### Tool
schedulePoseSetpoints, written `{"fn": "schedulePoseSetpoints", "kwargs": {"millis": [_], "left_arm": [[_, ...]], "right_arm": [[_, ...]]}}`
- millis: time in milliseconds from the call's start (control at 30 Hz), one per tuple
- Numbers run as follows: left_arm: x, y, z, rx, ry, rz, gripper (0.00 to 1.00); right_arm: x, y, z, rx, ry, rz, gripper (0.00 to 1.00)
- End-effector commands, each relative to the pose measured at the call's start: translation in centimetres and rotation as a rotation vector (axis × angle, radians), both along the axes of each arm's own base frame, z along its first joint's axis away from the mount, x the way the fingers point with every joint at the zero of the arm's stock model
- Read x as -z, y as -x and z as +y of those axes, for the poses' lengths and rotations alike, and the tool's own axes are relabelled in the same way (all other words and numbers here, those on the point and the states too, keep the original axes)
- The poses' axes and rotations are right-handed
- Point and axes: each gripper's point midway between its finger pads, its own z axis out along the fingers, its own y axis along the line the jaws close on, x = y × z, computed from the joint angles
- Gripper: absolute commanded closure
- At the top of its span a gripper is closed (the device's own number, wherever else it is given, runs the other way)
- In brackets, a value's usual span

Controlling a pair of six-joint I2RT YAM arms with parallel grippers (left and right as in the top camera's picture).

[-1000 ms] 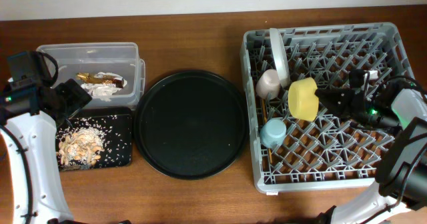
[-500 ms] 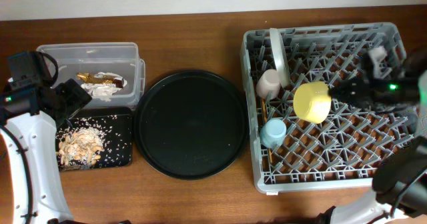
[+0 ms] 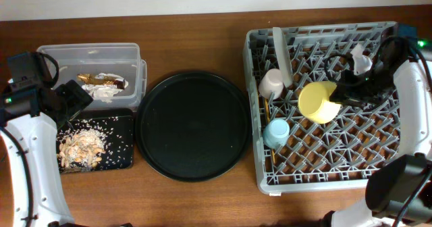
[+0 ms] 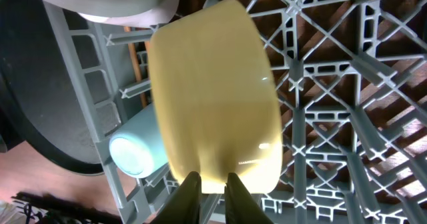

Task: Sort waste into correct bins and load items into the dishwasher rack
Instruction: 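Lower the yellow bowl upside down into the rack and open the right gripper, then withdraw the right gripper from the rack toward the table edge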

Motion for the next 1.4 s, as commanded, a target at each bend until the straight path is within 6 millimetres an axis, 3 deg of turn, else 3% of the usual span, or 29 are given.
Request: {"fn": "schedulePoseSetpoints", "kwargs": {"millis": [0,67,133,167,267,300,333,433,467,533,700,733,767,833,1233,1333,1367], "left_arm": [[-0.4,0.0,0.1,-0.002,-0.004,-0.009,0.01],[-0.4,0.0,0.1,-0.002,-0.004,-0.009,0.01],[-0.4,0.0,0.1,-0.002,-0.004,-0.009,0.01],[-0.4,0.0,0.1,-0.002,-0.004,-0.009,0.01],[-0.4,0.0,0.1,-0.002,-0.004,-0.009,0.01],[-0.4,0.0,0.1,-0.002,-0.004,-0.009,0.01],[-0.4,0.0,0.1,-0.002,-0.004,-0.009,0.01],[-0.4,0.0,0.1,-0.002,-0.004,-0.009,0.01],[-0.4,0.0,0.1,-0.002,-0.004,-0.009,0.01],[-0.4,0.0,0.1,-0.002,-0.004,-0.009,0.01],[-0.4,0.0,0.1,-0.002,-0.004,-0.009,0.01],[-0.4,0.0,0.1,-0.002,-0.004,-0.009,0.01],[-0.4,0.0,0.1,-0.002,-0.004,-0.009,0.01],[-0.4,0.0,0.1,-0.002,-0.004,-0.009,0.01],[-0.4,0.0,0.1,-0.002,-0.004,-0.009,0.01],[-0.4,0.0,0.1,-0.002,-0.004,-0.009,0.01],[-0.4,0.0,0.1,-0.002,-0.004,-0.009,0.01]], "right_arm": [[-3.2,0.6,0.7,-0.013,0.020,-0.092,0.80],[-3.0,1.3,0.9,-0.010,0.010,-0.057,0.79],[-1.3,4.8,2.2,-0.018,-0.036,0.114,0.78],[-0.5,5.3,2.5,-0.023,-0.044,0.143,0.78],[3.9,5.6,3.8,-0.031,-0.053,0.187,0.79],[4.5,4.6,3.9,-0.047,-0.027,0.142,0.80],[3.9,3.5,3.6,-0.048,-0.001,0.092,0.80],[-0.1,1.4,3.3,-0.049,0.036,-0.081,0.80],[-2.1,1.8,3.4,-0.048,0.047,-0.133,0.79],[-3.9,3.3,3.7,-0.048,0.054,-0.169,0.78],[-4.8,3.2,3.3,-0.044,0.086,-0.219,0.78],[-4.9,3.4,4.1,-0.059,0.057,-0.214,0.72],[-5.0,3.6,5.2,-0.084,0.022,-0.213,0.02],[-5.1,3.6,6.3,-0.111,-0.008,-0.212,0.02],[-5.0,3.6,6.3,-0.112,-0.004,-0.210,0.02],[-8.1,5.2,6.5,-0.114,0.017,-0.329,0.02],[-10.2,6.5,6.6,-0.116,0.032,-0.413,0.02]]}}
